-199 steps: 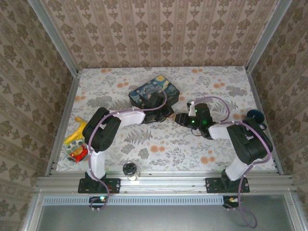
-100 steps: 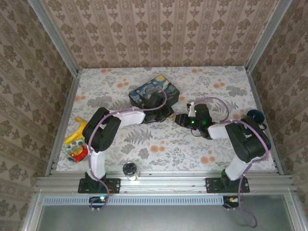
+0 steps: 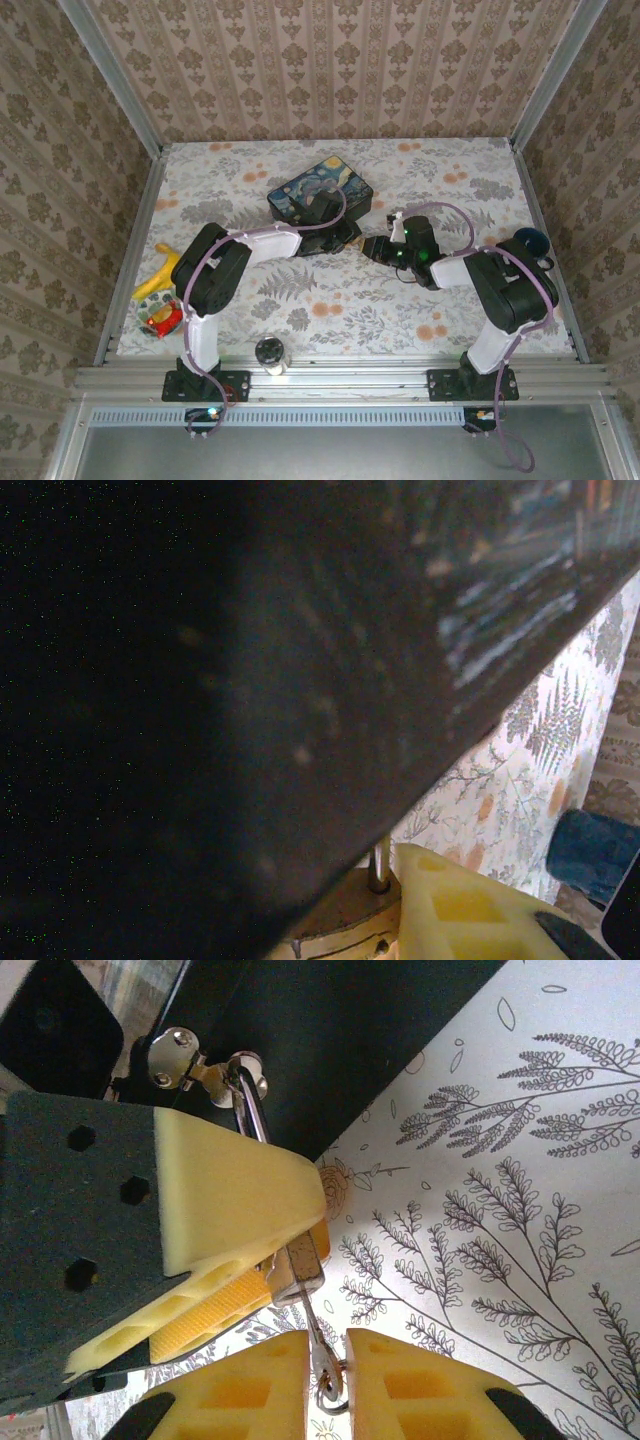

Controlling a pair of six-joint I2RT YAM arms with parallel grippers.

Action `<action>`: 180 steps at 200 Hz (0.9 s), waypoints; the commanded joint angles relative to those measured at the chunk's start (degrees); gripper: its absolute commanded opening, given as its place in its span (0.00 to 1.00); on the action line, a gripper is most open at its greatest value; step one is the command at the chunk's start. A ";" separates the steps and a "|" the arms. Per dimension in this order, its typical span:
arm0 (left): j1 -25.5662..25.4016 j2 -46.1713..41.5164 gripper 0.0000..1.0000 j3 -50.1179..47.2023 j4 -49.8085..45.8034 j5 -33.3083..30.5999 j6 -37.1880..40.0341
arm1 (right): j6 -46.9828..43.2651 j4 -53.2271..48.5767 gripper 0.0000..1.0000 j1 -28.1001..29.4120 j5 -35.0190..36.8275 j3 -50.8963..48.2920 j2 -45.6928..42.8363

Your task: Unlock a padlock with a key

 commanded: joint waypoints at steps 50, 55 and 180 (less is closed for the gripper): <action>-0.49 3.31 0.05 -2.17 -6.30 8.28 -5.66 | 0.83 2.60 0.04 -0.33 -1.27 -0.27 1.04; -0.53 3.30 0.05 -2.16 -6.30 8.30 -5.64 | 0.74 2.60 0.03 -0.33 -1.19 -0.16 1.04; -0.68 2.33 0.05 -3.09 -6.48 8.30 -5.26 | -11.12 -10.94 0.00 -0.49 2.18 6.82 0.03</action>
